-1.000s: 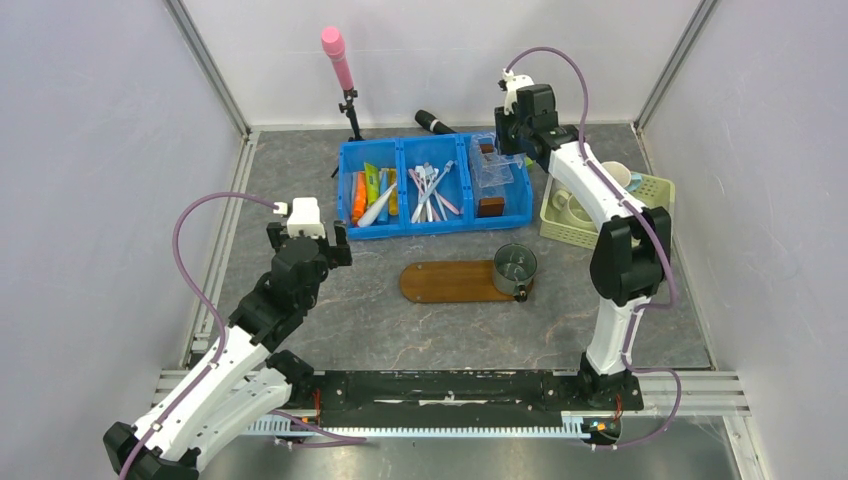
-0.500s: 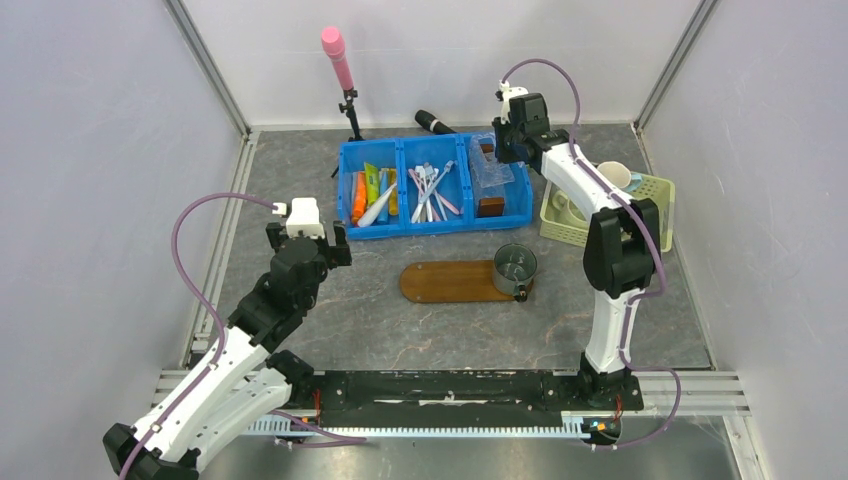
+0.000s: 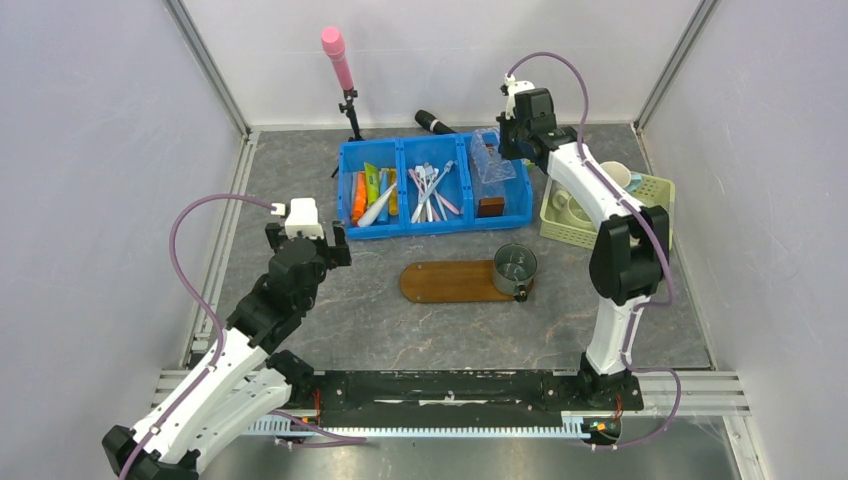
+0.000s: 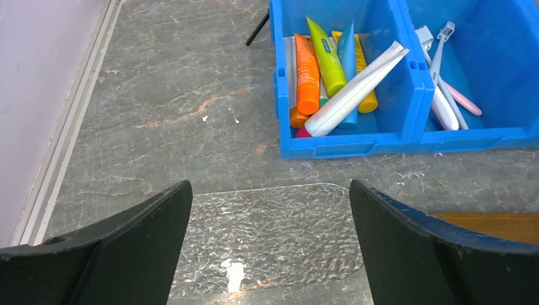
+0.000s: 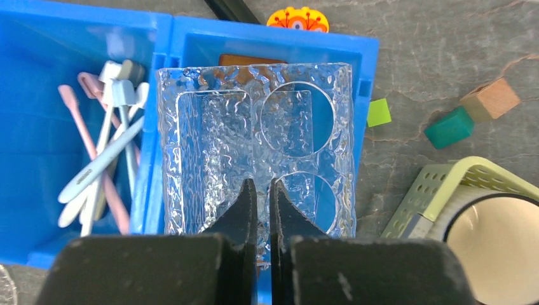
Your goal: Prepare toiletry sets of a toothbrush and toothpaste on the tray
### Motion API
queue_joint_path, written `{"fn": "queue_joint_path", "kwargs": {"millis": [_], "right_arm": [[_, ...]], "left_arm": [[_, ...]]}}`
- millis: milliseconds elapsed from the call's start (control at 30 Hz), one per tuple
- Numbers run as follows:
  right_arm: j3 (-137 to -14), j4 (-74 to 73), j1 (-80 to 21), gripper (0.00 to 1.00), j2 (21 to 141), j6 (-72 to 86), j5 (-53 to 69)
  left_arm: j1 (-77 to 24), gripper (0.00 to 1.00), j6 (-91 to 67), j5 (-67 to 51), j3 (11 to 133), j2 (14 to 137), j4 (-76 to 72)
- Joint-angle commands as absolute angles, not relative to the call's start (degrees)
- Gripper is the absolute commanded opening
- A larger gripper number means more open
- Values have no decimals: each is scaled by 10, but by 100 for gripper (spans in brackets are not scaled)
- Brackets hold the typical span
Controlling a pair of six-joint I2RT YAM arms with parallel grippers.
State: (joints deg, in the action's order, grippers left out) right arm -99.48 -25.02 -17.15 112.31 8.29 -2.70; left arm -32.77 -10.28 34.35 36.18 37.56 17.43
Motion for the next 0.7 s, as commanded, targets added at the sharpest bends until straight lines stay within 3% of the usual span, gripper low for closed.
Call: {"fn": "queue_joint_path", "kwargs": {"millis": [0, 433, 667], "right_arm": [[-990, -232, -178, 0, 1026, 82, -33], [-861, -227, -292, 0, 869, 86, -45], [-748, -194, -373, 0, 799, 140, -125]], "left_arm": [[-330, 100, -122, 333, 370, 368, 159], [-330, 100, -191, 238, 472, 392, 220], [-330, 100, -259, 196, 494, 406, 210]]}}
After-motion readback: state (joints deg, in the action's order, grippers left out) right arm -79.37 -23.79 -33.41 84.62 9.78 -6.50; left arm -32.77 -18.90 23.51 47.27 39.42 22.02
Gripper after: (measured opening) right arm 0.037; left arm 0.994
